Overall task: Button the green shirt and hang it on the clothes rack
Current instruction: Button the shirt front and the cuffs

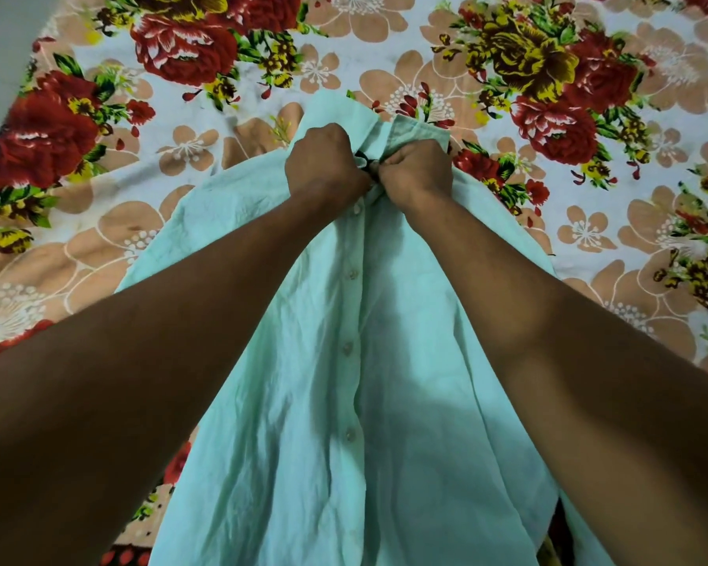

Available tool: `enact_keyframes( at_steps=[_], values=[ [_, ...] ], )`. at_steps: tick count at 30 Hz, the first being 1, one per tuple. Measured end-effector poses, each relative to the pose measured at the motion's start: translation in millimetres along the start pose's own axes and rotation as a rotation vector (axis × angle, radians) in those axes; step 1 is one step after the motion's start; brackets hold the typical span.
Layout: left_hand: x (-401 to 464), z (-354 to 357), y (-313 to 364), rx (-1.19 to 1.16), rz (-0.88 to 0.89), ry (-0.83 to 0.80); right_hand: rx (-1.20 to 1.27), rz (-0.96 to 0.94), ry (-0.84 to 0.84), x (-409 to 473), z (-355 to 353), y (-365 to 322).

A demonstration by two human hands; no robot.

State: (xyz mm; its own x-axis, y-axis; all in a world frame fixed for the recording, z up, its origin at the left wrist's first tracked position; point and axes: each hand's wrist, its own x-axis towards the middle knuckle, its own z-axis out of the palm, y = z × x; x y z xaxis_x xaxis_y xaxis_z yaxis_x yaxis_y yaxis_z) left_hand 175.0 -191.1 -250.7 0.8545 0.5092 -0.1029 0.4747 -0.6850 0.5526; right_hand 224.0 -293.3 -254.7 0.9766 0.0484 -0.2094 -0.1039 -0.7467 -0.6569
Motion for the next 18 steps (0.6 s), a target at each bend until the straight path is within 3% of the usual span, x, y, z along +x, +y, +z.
enact_keyframes(
  at_steps=[9,13,18],
  values=[
    [6.5,-7.0,-8.0,-0.658,-0.400,-0.136,0.107,-0.183,0.082,-5.6,9.1,9.8],
    [3.6,-11.0,-10.3,-0.743,-0.416,-0.227,0.162,-0.212,0.074,-4.5,11.1,12.2],
    [2.4,-7.5,-12.3,-0.794,-0.394,-0.222,0.115,-0.278,0.078,-5.1,17.9,21.2]
  ],
)
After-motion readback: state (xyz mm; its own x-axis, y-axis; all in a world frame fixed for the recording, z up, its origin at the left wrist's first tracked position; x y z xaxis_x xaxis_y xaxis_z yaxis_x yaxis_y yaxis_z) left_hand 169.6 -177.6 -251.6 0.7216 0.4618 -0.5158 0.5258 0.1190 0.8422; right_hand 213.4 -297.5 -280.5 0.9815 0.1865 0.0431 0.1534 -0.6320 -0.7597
